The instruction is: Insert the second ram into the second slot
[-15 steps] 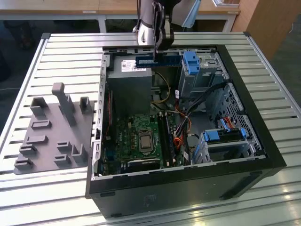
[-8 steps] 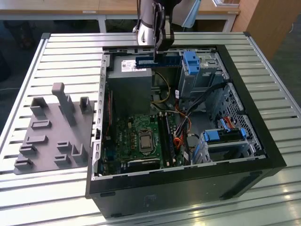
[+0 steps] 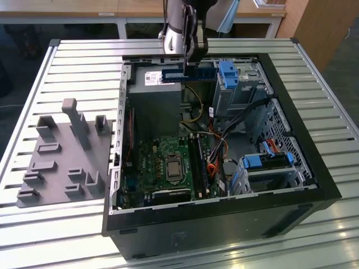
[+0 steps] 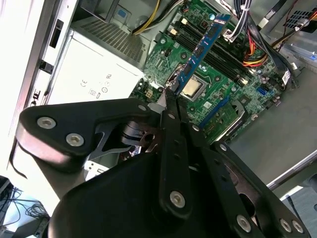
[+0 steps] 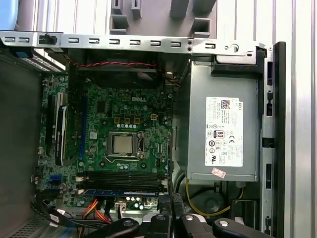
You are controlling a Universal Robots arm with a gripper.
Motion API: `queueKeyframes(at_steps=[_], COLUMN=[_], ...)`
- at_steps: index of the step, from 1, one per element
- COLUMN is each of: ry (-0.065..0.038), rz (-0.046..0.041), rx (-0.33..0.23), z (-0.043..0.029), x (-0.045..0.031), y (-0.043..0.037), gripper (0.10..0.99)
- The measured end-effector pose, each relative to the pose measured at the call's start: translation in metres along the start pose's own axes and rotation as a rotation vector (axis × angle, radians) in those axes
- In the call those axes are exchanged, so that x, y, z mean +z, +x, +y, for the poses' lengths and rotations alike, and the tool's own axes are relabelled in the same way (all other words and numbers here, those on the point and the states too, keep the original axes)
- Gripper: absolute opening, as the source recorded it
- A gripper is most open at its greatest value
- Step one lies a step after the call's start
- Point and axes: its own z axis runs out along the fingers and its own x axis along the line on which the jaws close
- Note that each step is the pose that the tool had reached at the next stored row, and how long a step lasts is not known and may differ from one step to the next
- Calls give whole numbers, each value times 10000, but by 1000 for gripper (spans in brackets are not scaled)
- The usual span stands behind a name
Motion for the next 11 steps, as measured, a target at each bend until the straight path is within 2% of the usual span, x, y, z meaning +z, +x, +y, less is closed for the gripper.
queueKeyframes(at_steps=[11], ry=[-1], rz=[0], rx=[3], z=[1], x=[-1], y=[30], gripper=[129])
